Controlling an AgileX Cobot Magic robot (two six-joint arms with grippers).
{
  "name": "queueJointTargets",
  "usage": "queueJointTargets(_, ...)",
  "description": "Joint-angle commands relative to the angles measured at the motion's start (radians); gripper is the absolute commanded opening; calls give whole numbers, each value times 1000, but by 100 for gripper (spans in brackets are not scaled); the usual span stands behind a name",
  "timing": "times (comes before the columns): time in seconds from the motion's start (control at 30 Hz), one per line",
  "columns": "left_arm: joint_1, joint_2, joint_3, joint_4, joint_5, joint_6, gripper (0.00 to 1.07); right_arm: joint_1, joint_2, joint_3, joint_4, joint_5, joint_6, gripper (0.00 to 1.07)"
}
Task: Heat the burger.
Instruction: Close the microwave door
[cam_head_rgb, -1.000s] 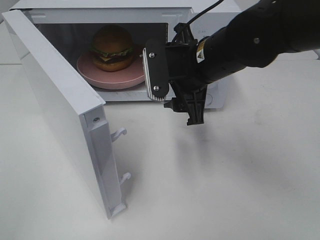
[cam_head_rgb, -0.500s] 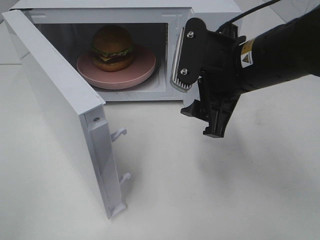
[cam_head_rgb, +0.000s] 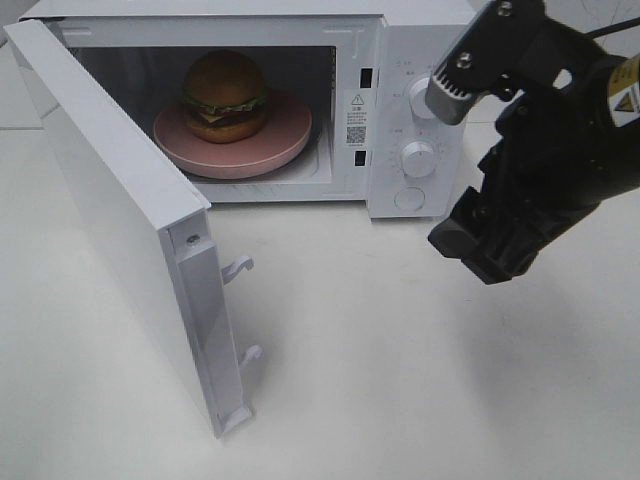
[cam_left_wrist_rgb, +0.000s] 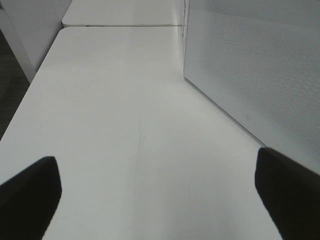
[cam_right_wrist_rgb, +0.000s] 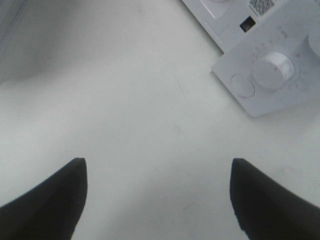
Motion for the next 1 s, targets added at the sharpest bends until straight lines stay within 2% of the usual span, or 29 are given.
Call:
queueJointTargets(0.03,-4,-22,3,-3,-9,-3,98,0,-44,6,2,72,85,76)
queueJointTargets(0.27,-4,-22,3,-3,-9,-3,98,0,-189,6,-14,266,220,76)
queueJointTargets(0.53,-4,-22,3,-3,-9,-3,98,0,-326,6,-14,431,252,76)
queueJointTargets(1.0,-4,-22,3,-3,-9,-3,98,0,-553,6,-13,593,324,76)
